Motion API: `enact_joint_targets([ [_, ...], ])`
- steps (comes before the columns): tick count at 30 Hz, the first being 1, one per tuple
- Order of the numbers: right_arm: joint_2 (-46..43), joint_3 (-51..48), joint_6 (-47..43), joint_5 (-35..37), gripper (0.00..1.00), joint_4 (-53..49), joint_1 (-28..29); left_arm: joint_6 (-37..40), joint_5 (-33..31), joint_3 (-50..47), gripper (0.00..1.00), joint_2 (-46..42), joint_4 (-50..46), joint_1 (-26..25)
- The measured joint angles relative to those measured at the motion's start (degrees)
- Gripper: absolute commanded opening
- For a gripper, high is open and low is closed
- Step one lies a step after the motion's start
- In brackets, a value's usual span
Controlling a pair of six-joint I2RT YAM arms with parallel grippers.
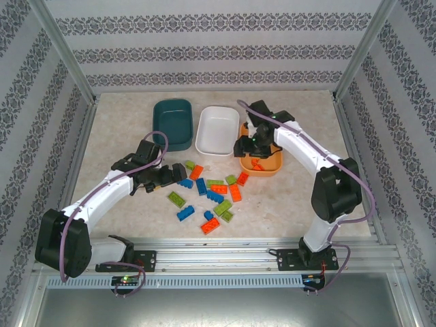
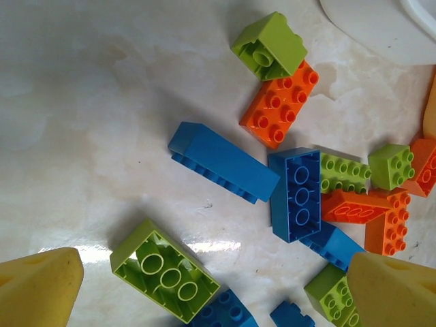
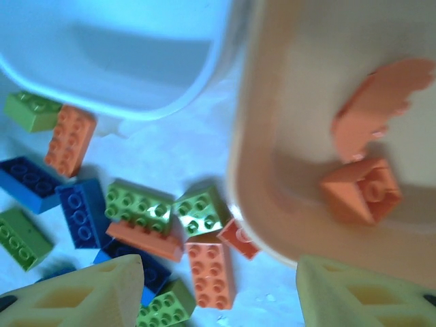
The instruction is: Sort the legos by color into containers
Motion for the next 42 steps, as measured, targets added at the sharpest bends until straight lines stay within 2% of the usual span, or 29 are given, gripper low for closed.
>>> enact_joint_targets([
  [8, 0.1, -3.1, 4.9, 1.6, 0.64, 1.2, 9.0, 1.4, 0.0, 0.9, 1.0, 0.4, -0.8, 0.0],
  [14, -1.9, -13.9, 14.2, 4.6, 0.62, 4.7, 10.9, 1.4, -0.3, 0.9, 1.0, 0.4, -1.5, 0.0],
  [18, -2.3, -16.2, 17.1, 4.8, 0.6, 5.4, 11.7, 1.4, -0.3, 0.9, 1.0, 0.3, -1.9, 0.0],
  [31, 1.0, -16.5, 15.7, 3.0, 0.53, 8.2, 12.7, 1.4, -0.3, -0.2, 1.0, 0.0, -2.0, 0.0],
  [42, 5.0, -16.3, 11.5, 3.5, 0.5, 8.2, 12.7, 1.4, -0.7, -0.7, 1.0, -1.3, -2.2, 0.0],
])
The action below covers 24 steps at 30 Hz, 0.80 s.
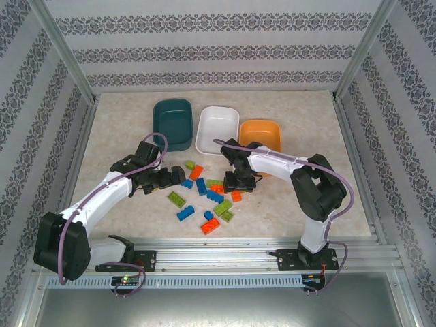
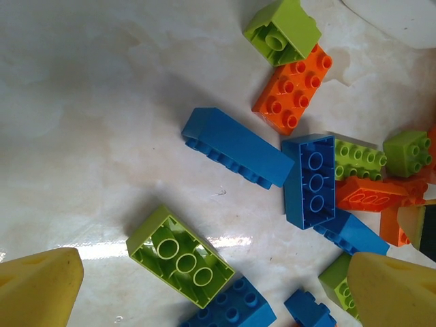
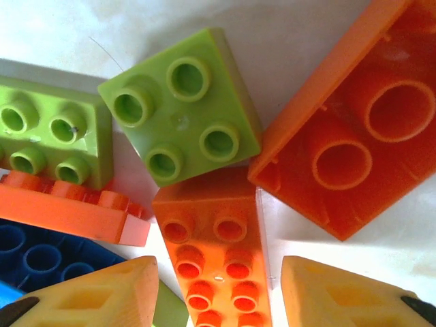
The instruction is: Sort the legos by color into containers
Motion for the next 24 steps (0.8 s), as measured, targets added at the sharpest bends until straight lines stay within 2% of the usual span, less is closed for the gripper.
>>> enact_joint_targets([
  [13, 2.9, 0.9, -3.7, 2.9, 0.38, -1.5, 1.4, -0.3, 0.3, 0.0, 1.0, 1.4, 0.3, 0.0],
  [18, 1.2, 0.9, -3.7, 4.1, 0.32, -3.1, 1.8, -0.6, 0.5, 0.0, 1.0, 2.5, 1.3, 0.0],
  [24, -2.7, 0.9, -3.7, 4.5, 0.31, -4.6, 1.8, -0.7, 0.7, 0.0, 1.0, 3.7, 2.0, 0.0],
])
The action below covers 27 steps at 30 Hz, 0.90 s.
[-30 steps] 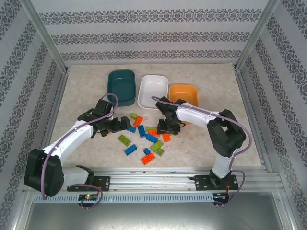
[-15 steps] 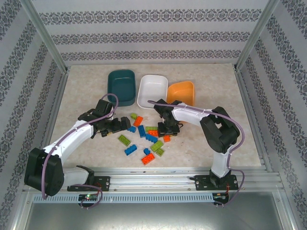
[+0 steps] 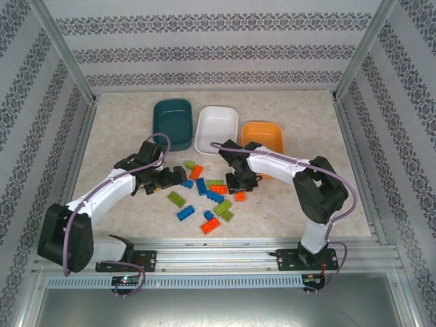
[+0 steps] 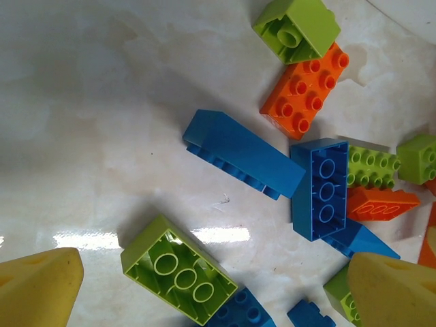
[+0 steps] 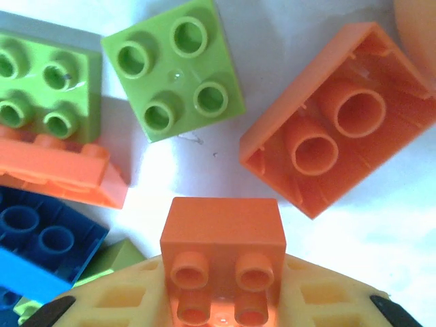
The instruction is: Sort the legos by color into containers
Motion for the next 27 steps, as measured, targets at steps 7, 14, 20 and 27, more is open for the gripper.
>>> enact_joint_targets([
  [7, -8.2, 0.3, 0.5, -0.8, 0.31, -3.1, -0.1, 0.0, 0.0, 0.1, 1.0, 0.3, 0.2, 0.0],
  [14, -13.7, 6.6, 1.0, -3.5, 0.31, -4.7, -9.8, 0.1, 0.0, 1.3, 1.0, 0.2, 0.0, 0.0],
  [20, -5.5, 12.8, -0.7, -5.2, 0.31, -3.1, -20.3, 0.5, -0.1, 4.6, 1.0, 0.9, -0.5, 0.0],
  [27, 6.5, 16.8, -2.0, -6.8, 0.32, -0.8, -23.5, 3.3, -0.8, 11.2, 0.92, 7.0, -2.1, -0.3],
])
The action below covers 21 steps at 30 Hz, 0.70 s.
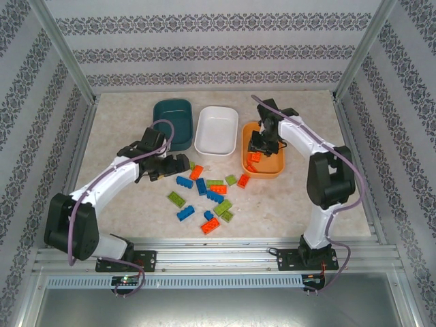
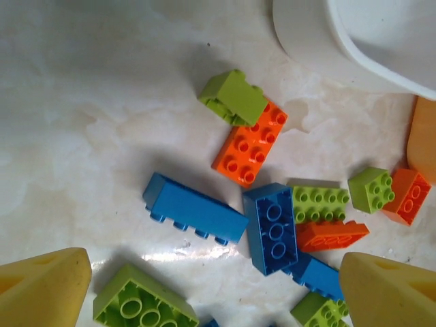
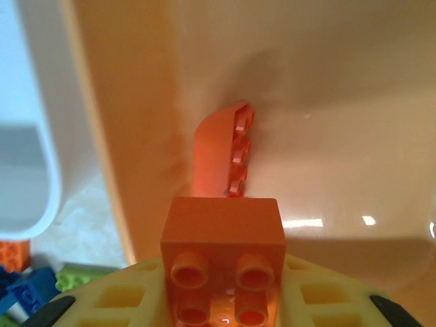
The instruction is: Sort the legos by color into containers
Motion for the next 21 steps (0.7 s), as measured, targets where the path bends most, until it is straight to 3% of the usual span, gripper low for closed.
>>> enact_joint_targets([
  [9, 3.7, 1.1, -1.2, -1.3, 0.37, 0.4, -1.3, 15.5, -2.8, 10.4, 0.91, 13.0, -2.4, -4.1],
  [11, 3.8, 1.3, -1.5, -1.4, 0.42, 0.4, -1.7, 18.5, -3.0, 11.8, 0.9, 14.9, -2.6, -4.6],
  [14, 3.8, 1.3, -2.0, -1.6, 0.49, 0.4, -2.0, 21.5, -3.5, 12.4, 0.89, 16.3, -2.6, -4.7],
  [21, 2.0, -0.3, -2.5, -1.5, 0.52, 0.2, -2.5, 25.4, -4.0, 13.6, 0.84, 19.0, -2.7, -5.0],
])
